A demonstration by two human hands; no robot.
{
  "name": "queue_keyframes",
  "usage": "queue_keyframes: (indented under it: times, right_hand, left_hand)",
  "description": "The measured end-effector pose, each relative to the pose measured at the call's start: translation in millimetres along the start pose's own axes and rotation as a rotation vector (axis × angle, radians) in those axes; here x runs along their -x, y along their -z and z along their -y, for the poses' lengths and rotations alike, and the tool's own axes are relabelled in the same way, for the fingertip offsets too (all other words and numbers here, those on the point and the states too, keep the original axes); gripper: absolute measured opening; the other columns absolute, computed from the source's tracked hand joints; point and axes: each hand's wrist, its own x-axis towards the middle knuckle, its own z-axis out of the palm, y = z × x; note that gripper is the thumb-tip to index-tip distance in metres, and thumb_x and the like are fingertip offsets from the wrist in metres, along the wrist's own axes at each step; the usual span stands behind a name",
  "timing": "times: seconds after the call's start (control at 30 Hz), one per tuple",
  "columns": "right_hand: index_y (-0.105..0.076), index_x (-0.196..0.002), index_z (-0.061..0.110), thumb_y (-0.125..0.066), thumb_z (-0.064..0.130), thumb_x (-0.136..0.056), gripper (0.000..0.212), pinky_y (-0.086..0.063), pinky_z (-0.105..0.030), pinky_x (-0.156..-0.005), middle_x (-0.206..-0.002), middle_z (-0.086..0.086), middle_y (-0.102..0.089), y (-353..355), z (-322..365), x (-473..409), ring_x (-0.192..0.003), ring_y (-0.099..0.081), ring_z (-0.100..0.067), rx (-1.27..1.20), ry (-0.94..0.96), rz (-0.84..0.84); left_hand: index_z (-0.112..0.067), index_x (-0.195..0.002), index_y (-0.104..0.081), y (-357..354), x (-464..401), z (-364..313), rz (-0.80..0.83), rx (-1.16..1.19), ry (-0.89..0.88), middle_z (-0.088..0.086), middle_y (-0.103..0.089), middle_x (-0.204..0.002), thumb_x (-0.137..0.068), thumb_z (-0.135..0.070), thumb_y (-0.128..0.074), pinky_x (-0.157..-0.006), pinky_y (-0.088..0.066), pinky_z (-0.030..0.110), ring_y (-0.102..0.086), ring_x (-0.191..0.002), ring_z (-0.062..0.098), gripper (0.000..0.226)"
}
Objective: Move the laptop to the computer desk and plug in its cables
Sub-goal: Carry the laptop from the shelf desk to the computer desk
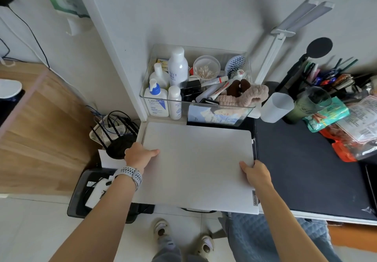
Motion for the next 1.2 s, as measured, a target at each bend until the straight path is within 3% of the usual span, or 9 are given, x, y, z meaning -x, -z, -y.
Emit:
queue_keyframes:
  times: [0.13, 0.33, 0.4, 0.5, 0.67, 0.77, 0.9, 1.03, 1.2]
  right_hand:
    - [-0.049, -0.112, -0.002, -0.049, 0.041, -0.094, 0.047, -0.04, -0.036, -0.073, -0.117, -0.019, -0.053, 0, 0, 3, -0.099, -0.054, -0.035, 0.106, 0.029, 0.002]
    - [-0.049, -0.11, 0.001, -0.043, 0.042, -0.096, 0.045, -0.039, -0.038, -0.078, -0.12, -0.017, -0.052, 2, 4, 8, -0.107, -0.053, -0.036, 0.222, 0.052, -0.003]
    - [-0.047, -0.098, 0.006, -0.041, 0.042, -0.097, 0.036, -0.037, -0.037, -0.079, -0.115, -0.015, -0.054, 5, 5, 8, -0.103, -0.054, -0.033, 0.255, 0.075, 0.007]
    - [-0.046, -0.095, 0.007, -0.04, 0.041, -0.097, 0.036, -0.035, -0.035, -0.076, -0.102, -0.01, -0.053, 11, 3, 10, -0.093, -0.051, -0.03, 0.247, 0.094, 0.021]
    - [-0.043, -0.084, 0.008, -0.047, 0.038, -0.096, 0.032, -0.038, -0.036, -0.065, -0.081, -0.007, -0.052, 27, -14, 23, -0.074, -0.049, -0.025, 0.001, 0.126, 0.008]
    - [-0.035, -0.074, 0.009, -0.053, 0.03, -0.094, 0.034, -0.032, -0.033, -0.054, -0.067, -0.005, -0.043, 40, -20, 42, -0.06, -0.039, -0.019, -0.168, 0.192, -0.062]
    - [-0.042, -0.082, 0.007, -0.053, 0.027, -0.095, 0.026, -0.04, -0.036, -0.062, -0.074, -0.006, -0.049, 64, -19, 68, -0.068, -0.046, -0.021, -0.462, 0.301, -0.131]
    - [-0.041, -0.088, 0.007, -0.05, 0.028, -0.096, 0.024, -0.039, -0.038, -0.062, -0.078, -0.01, -0.046, 97, -4, 95, -0.07, -0.044, -0.021, -0.608, 0.409, -0.121]
    - [-0.053, -0.092, 0.013, -0.048, 0.019, -0.098, 0.009, -0.048, -0.034, -0.062, -0.081, -0.003, -0.059, 134, 21, 128, -0.07, -0.057, -0.017, -0.744, 0.582, -0.121]
  left_hand:
    - [-0.002, -0.107, -0.064, 5, -11, 6, 0.081, 0.18, 0.047, 0.014, -0.067, -0.104, -0.065, -0.026, -0.085, -0.089, -0.052, 0.046, -0.062, -0.1, 0.034, 0.053]
    - [0.001, -0.092, -0.068, 21, -5, 8, 0.216, 0.487, 0.116, 0.023, -0.069, -0.102, -0.078, -0.005, -0.073, -0.088, -0.052, 0.052, -0.065, -0.091, 0.037, 0.016]
    - [-0.003, -0.095, -0.066, 22, 5, 6, 0.239, 0.541, 0.077, 0.021, -0.068, -0.102, -0.084, -0.003, -0.066, -0.08, -0.054, 0.045, -0.065, -0.086, 0.034, 0.012]
    - [-0.011, -0.112, -0.057, 22, 19, 7, 0.322, 0.587, -0.004, 0.011, -0.068, -0.103, -0.092, -0.005, -0.057, -0.073, -0.053, 0.037, -0.065, -0.088, 0.028, 0.022]
    - [-0.018, -0.122, -0.053, 19, 30, 4, 0.322, 0.634, -0.052, 0.004, -0.064, -0.117, -0.099, -0.015, -0.048, -0.083, -0.052, 0.037, -0.063, -0.098, 0.019, 0.024]
    - [-0.02, -0.12, -0.055, 20, 41, -5, 0.321, 0.651, -0.116, 0.001, -0.066, -0.112, -0.099, -0.014, -0.046, -0.074, -0.051, 0.03, -0.065, -0.092, 0.012, 0.023]
    - [-0.015, -0.131, -0.05, 30, 60, -19, 0.3, 0.744, -0.161, 0.003, -0.063, -0.121, -0.098, -0.014, -0.049, -0.074, -0.051, 0.031, -0.063, -0.096, 0.016, 0.033]
    - [-0.019, -0.111, -0.058, 53, 85, -44, 0.253, 0.797, -0.292, 0.0, -0.066, -0.104, -0.099, -0.009, -0.047, -0.067, -0.048, 0.026, -0.063, -0.083, 0.01, 0.02]
    - [-0.019, -0.114, -0.055, 88, 111, -73, 0.203, 0.879, -0.409, -0.005, -0.064, -0.098, -0.099, -0.011, -0.046, -0.063, -0.047, 0.023, -0.06, -0.081, 0.007, 0.019]
